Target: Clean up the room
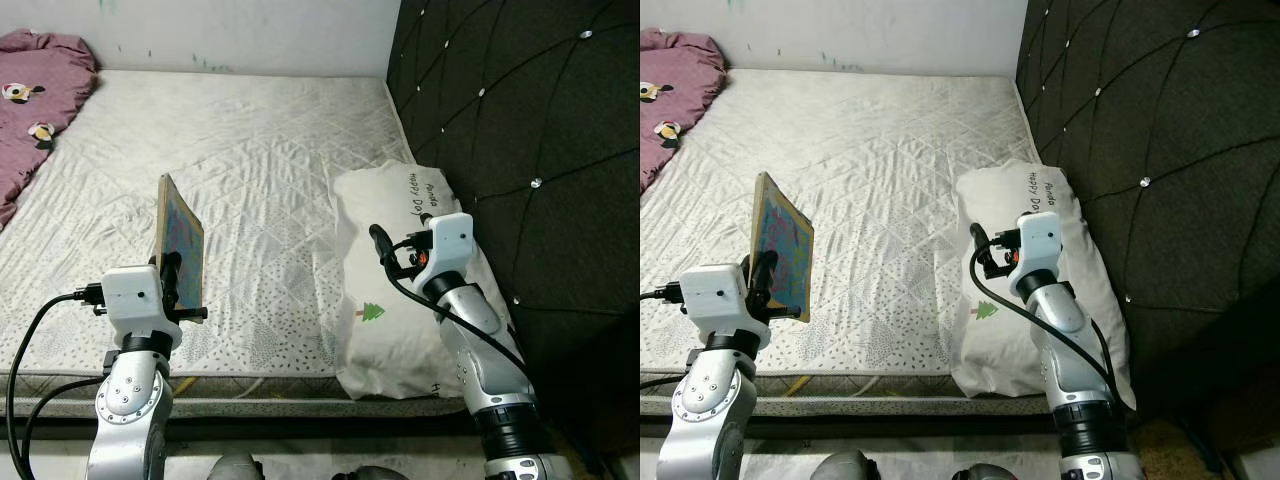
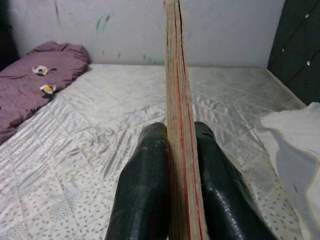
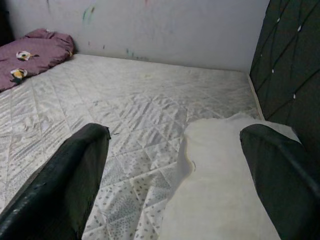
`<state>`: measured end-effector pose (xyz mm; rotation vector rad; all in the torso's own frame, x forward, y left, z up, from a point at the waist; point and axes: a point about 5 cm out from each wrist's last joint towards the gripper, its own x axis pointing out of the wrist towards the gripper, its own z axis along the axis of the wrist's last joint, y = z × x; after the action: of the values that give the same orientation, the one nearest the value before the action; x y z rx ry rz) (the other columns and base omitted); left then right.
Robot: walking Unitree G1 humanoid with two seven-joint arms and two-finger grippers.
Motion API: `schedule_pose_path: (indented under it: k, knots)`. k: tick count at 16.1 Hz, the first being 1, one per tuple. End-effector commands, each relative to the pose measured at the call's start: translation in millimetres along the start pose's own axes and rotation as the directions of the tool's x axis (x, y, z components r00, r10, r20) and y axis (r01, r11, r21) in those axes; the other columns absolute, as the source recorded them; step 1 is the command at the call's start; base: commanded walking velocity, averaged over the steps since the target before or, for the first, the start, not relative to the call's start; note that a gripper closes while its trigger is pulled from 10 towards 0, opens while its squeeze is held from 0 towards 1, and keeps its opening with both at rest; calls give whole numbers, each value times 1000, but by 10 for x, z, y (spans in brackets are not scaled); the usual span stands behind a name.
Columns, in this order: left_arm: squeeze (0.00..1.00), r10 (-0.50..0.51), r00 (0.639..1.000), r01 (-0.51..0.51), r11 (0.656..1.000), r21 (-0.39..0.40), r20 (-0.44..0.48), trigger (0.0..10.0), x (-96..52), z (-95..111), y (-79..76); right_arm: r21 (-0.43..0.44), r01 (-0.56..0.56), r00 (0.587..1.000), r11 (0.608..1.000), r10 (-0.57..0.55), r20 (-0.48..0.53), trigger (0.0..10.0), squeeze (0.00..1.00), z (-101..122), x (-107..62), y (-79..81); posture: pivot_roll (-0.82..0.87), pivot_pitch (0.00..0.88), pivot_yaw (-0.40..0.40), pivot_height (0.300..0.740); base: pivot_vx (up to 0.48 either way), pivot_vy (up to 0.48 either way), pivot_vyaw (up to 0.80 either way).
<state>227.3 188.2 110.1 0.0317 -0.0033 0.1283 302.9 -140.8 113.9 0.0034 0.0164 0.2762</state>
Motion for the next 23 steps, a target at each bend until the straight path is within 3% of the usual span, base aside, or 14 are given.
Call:
schedule_pose_path:
  k: [1, 3, 15, 23]
  knots:
    - [0, 0, 999, 1, 1000, -7, 50, 10000, 24, 123, -10, 6, 2, 1000, 1000, -1, -8, 10000, 0, -2, 6, -20, 2, 16, -31, 678, 0, 0, 0]
    - [0, 3, 999, -2, 1000, -16, 47, 10000, 24, 119, -14, 6, 1, 1000, 1000, -1, -7, 10000, 0, 2, 6, -21, 0, 18, -30, 658, 0, 0, 0]
    - [0, 14, 997, -11, 999, -35, 78, 10000, 93, 193, 34, -1, -4, 1000, 1000, 4, -4, 10000, 0, 19, 36, -24, -4, 16, -34, 658, 0, 0, 0]
    - [0, 2, 997, 1, 999, -46, 81, 10000, 95, 199, 29, -3, -8, 1000, 1000, 8, -3, 10000, 0, 19, 43, -21, -6, 20, -36, 658, 273, 0, 0]
